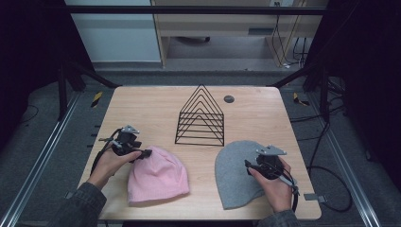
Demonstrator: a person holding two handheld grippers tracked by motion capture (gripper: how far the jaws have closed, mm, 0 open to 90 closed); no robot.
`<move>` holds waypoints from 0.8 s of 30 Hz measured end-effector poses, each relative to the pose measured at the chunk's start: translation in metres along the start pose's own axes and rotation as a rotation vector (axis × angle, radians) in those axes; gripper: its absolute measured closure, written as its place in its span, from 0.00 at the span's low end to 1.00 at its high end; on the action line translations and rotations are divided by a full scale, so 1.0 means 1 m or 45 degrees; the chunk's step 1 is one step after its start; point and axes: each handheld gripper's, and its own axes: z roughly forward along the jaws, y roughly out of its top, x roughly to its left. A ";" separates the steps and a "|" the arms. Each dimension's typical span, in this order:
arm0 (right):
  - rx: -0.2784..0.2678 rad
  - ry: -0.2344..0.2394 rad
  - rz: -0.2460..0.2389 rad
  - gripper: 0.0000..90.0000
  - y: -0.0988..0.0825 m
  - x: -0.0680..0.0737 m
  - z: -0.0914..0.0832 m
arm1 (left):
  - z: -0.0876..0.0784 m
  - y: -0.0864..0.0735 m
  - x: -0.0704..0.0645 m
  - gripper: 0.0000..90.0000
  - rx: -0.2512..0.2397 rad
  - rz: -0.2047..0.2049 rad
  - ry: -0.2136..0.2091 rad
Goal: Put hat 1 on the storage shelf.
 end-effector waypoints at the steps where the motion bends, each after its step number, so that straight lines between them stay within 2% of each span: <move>1: 0.000 0.000 0.000 0.37 0.000 0.000 0.000 | 0.000 0.000 0.000 0.38 0.000 0.000 0.000; 6: 0.012 0.009 -0.006 0.36 0.000 0.001 0.001 | 0.009 -0.002 -0.008 0.40 0.041 0.039 -0.032; 10: 0.015 0.013 0.000 0.36 0.000 0.001 0.001 | 0.015 -0.002 -0.010 0.42 0.057 0.025 -0.033; 12: 0.016 0.008 0.008 0.35 0.000 0.001 0.001 | 0.015 -0.003 -0.011 0.54 0.066 0.026 -0.044; 13: 0.016 0.006 0.008 0.35 0.000 0.001 0.001 | 0.014 -0.004 -0.012 0.54 0.066 0.034 -0.050; 15: 0.019 0.002 0.009 0.35 0.000 0.000 0.001 | 0.013 -0.005 -0.012 0.67 0.075 0.056 -0.050; 17: 0.019 0.001 0.009 0.35 0.000 0.000 0.001 | 0.012 -0.005 -0.012 0.74 0.076 0.057 -0.051; 20: 0.017 0.002 0.006 0.35 0.001 0.001 0.001 | 0.011 -0.005 -0.014 0.80 0.068 0.060 -0.037; 24: 0.008 -0.002 0.007 0.35 0.001 0.000 0.000 | 0.003 -0.003 -0.022 0.82 0.035 0.087 0.011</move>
